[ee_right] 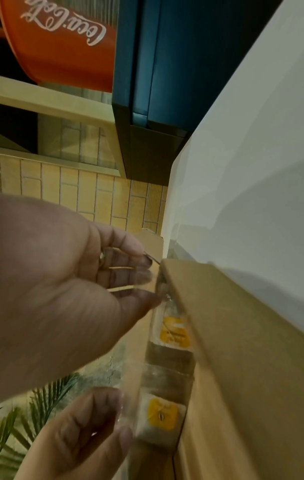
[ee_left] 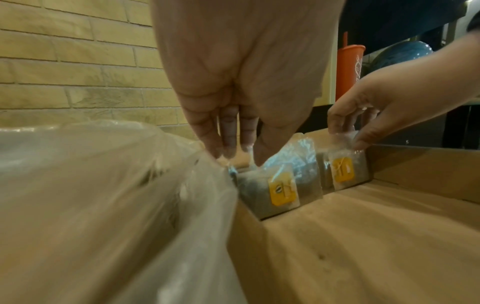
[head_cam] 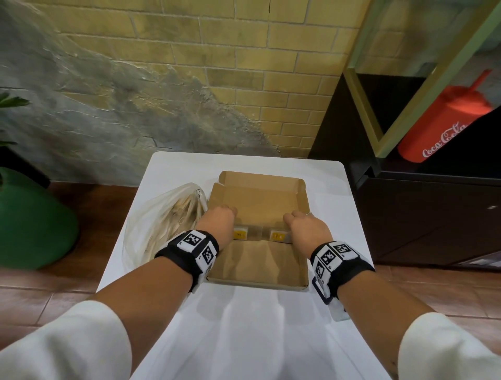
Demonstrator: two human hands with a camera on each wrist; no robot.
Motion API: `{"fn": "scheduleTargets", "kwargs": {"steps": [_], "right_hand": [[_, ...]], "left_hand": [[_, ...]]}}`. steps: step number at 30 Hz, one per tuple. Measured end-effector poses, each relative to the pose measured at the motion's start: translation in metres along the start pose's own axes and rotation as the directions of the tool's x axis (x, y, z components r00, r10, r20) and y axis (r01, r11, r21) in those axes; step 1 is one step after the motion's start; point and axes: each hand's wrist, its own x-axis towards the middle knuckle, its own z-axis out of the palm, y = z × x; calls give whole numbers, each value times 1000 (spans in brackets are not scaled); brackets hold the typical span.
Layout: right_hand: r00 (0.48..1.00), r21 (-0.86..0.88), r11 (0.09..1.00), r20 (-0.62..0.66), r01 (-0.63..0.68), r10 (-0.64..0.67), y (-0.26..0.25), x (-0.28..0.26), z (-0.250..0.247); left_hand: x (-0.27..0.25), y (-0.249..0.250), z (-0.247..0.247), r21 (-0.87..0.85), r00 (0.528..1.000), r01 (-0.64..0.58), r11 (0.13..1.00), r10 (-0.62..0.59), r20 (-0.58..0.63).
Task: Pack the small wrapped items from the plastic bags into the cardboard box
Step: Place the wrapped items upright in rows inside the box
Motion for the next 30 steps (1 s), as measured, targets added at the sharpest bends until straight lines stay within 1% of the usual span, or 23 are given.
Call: {"fn": "scheduleTargets", "kwargs": {"steps": [2,4,6,8,9,10,11,13,14,15,19,22,24,25,27,29,30], "right_hand": [[998,73,997,-60,-21,25,0,0,2],[992,134,991,-121,-28,44,-2,-1,3],[986,198,980,-155,-26,57,-5,-3,4],[984,252,967,-164,-25,68,-9,-8,3],[983,276,961,-168,-26,75,-12,-11,3],[981,303,953,-175,-24,80,-14,-13,3],[980,331,943,-182,-18,83,-18,-16,3],[978,376,926,-188,-10,87,-24,-22,4],[979,387,922,-186,-11,89,-27,-24,4],[978,396,918,-186,-14,95,-30,-26,5],[976,428,903,-188,-20,111,-38,-37,9],[982,416,909,-166,-16,93,-41,-46,10],[983,427,904,-159,-16,92,-42,-51,9],[983,438,899,-157,-17,96,-42,-52,8],[982,469,883,-157,-22,108,-43,-56,6],[979,510,860,-164,-24,125,-44,-59,3],[976,539,842,-171,-22,134,-45,-60,0]], "left_hand": [[-3,-4,2,-42,996,0,999,-4,-92],[-8,-12,4,-82,975,34,996,-51,-217],[-14,-21,5,-152,928,111,982,-157,-338],[-20,-30,5,-234,868,206,950,-287,-404],[-22,-35,5,-268,854,254,930,-345,-390],[-24,-40,6,-288,861,294,911,-383,-334],[-25,-46,8,-293,885,319,902,-393,-248],[-26,-54,12,-267,932,325,907,-355,-73],[-28,-56,12,-256,941,318,913,-337,-31],[-28,-57,11,-252,944,314,915,-329,-18],[-29,-56,6,-273,943,315,909,-333,-21],[-31,-58,3,-381,922,311,870,-374,-101],[-36,-62,-1,-399,910,306,864,-388,-144],[-38,-64,-4,-412,897,307,858,-406,-177],[-45,-67,-12,-505,850,296,811,-465,-248],[-49,-69,-21,-607,806,245,756,-507,-306],[-51,-68,-26,-649,796,213,731,-514,-318]]}}
